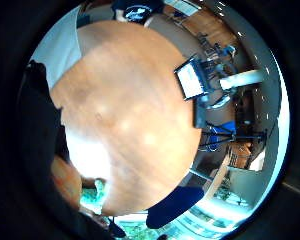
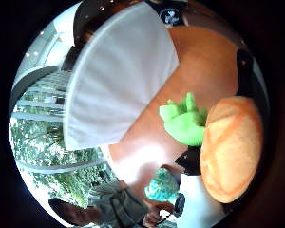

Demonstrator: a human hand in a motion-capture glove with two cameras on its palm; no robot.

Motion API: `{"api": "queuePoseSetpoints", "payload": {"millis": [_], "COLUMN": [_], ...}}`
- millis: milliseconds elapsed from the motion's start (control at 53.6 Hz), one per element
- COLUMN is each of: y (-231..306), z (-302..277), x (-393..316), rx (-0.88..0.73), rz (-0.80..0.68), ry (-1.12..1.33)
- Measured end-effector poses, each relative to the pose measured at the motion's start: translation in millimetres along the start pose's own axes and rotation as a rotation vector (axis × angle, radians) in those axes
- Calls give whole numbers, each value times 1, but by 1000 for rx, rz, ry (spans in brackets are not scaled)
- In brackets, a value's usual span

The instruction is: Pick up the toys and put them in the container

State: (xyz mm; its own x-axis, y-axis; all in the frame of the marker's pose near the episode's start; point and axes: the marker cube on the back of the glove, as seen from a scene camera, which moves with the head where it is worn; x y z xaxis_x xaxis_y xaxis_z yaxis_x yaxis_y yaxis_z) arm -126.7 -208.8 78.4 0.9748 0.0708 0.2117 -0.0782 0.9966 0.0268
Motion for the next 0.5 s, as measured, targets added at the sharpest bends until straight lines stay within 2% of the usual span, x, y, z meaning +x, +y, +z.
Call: {"api": "queuePoseSetpoints", "payload": {"millis": [131, 149, 205, 243, 299, 355, 373, 392, 448, 504], "y": [-4, -2, 12, 16, 13, 3, 2, 3, 11, 11], "z": [-74, -83, -100, -111, -126, -136, -137, -137, -134, -129], "x": [-39, -49, -88, -114, -149, -177, -185, -194, -223, -246], "rx": [61, 67, 76, 92, 127, 157, 161, 161, 145, 130], "rz": [-18, -61, -322, -407, -348, -104, -71, -109, -391, -459], "ry": [-51, -26, 89, 126, 133, 120, 124, 132, 146, 141]}}
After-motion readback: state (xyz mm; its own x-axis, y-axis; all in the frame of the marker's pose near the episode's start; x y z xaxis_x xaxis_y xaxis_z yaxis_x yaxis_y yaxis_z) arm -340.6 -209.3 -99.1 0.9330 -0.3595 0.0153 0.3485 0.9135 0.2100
